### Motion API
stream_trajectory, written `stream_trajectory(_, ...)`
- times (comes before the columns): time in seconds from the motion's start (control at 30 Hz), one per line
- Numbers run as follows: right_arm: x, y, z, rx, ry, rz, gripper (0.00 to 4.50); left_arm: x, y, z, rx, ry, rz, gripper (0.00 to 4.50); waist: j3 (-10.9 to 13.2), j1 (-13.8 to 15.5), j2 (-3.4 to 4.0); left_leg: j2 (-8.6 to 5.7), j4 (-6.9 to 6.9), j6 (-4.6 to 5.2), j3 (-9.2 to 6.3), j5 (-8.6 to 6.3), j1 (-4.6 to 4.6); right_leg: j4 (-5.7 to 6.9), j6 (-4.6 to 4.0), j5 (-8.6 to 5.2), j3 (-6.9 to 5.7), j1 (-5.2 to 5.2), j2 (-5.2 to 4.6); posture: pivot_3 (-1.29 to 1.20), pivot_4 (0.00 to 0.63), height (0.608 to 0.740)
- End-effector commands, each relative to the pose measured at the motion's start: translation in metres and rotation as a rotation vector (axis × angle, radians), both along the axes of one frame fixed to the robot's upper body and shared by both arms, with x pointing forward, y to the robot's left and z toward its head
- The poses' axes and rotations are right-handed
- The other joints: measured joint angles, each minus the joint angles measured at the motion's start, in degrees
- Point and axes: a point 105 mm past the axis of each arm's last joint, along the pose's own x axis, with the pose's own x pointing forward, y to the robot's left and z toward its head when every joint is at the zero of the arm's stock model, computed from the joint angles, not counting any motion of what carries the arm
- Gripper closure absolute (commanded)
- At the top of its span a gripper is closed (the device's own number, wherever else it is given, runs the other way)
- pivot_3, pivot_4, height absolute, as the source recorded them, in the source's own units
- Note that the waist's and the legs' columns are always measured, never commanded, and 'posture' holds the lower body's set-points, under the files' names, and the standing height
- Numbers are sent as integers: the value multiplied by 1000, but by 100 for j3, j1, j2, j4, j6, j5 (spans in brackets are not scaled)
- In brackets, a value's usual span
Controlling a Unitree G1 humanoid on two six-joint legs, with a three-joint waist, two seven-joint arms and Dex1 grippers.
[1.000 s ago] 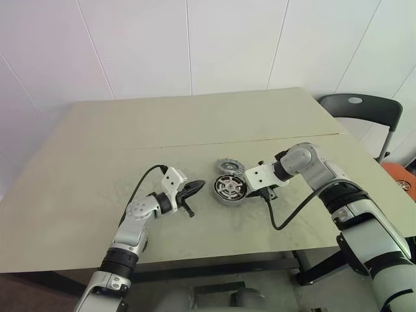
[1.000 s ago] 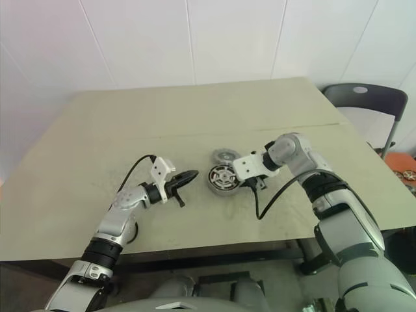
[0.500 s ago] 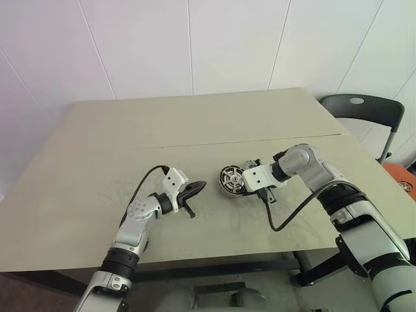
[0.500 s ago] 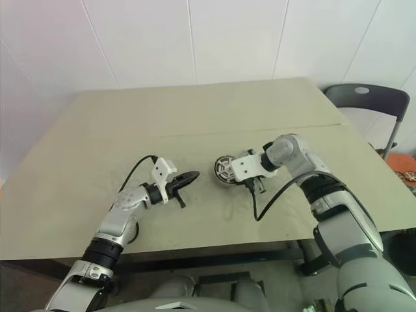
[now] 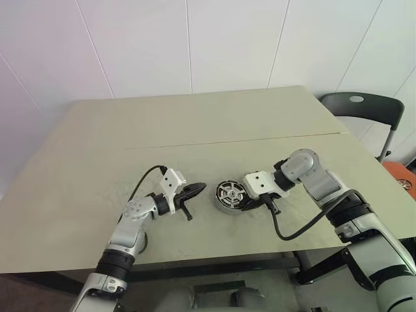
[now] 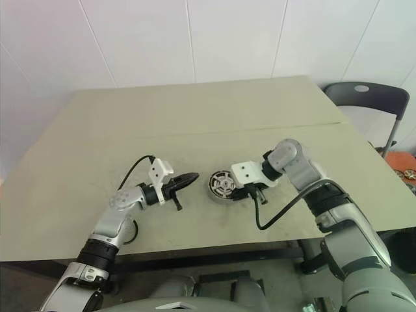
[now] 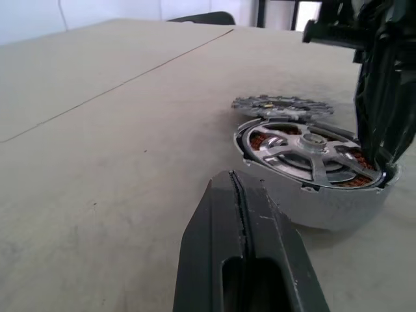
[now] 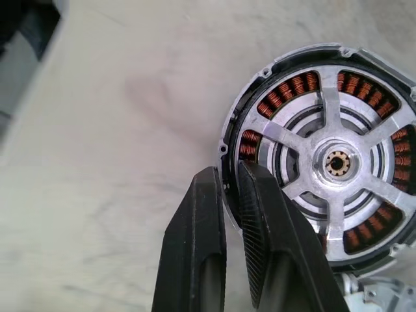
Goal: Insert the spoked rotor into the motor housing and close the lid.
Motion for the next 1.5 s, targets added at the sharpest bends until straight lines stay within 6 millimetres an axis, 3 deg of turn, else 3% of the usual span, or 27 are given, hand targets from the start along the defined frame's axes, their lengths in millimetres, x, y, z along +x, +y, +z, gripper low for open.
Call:
stream_trajectory(0.03, 0, 5, 14, 47, -21, -13, 4434, -4, 7, 13, -4, -30, -30, 4500, 0, -8, 0, 1, 0, 0, 0, 0, 0, 1, 0, 0, 0, 0, 0, 0, 0, 740)
stream_trajectory(0.27, 9, 9, 0, 38, -31, -79, 4434, -18, 18, 9, 53, 42, -96, 4500, 0, -11, -1, 1, 2, 0, 0, 0, 2, 1, -1, 0, 0, 3, 0, 0, 0, 740)
stream_trajectory(0.4, 9, 10, -6, 26, -25, -80, 4434, -23, 24, -4, 136, 94, -110, 4500, 0, -19, -1, 7, 4, -1, 2, 0, 16, 2, -7, 1, 0, 15, 5, 0, 0, 740)
stream_trajectory(0.63, 6, 12, 6, 85, 2, -68, 2318, -14, 27, -2, 148, 68, -68, 4500, 1, -18, -1, 26, 5, -2, 18, 0, 36, 3, -16, 3, -5, 27, 8, 0, 0, 740)
stream_trajectory(0.9, 12, 13, 42, 327, 96, -243, 2318, -12, 22, -4, 143, 59, -59, 4500, 1, 3, -1, 28, 1, -3, 19, 1, 2, -1, -15, 9, -7, -7, 8, 0, 0, 740)
stream_trajectory(1.0, 18, 10, 68, 532, 253, -444, 2318, -12, 20, -4, 140, 55, -57, 4500, 1, 6, -1, 28, -3, -3, 19, 0, -4, -1, -15, 10, -6, -15, 7, 0, 0, 740)
stream_trajectory(1.07, 12, 7, 73, 585, 357, -519, 2318, -12, 19, -5, 139, 54, -56, 4500, 1, 7, -1, 28, -2, -3, 19, 0, -6, -1, -16, 10, -6, -17, 6, 0, 0, 740)
stream_trajectory(1.17, -15, -5, 64, 625, 612, -639, 2318, -12, 18, -8, 138, 57, -58, 4500, -1, 47, -5, 29, -6, -3, 16, -1, -8, -8, -17, 9, -10, -14, 5, 0, 0, 740)
stream_trajectory(1.3, -36, -20, 52, 659, 852, -805, 2318, -13, 14, -10, 132, 60, -65, 4500, 1, 32, -2, 27, -3, 5, 21, -6, -15, -21, -18, 8, -8, -12, 0, 0, 0, 740)
stream_trajectory(1.5, -41, -40, 23, 682, 1080, -1116, 2318, -15, 9, -15, 131, 67, -83, 4500, 1, -1, -2, 34, -2, 7, 29, -7, -5, -25, -18, 9, -10, -2, -1, 0, 0, 740)
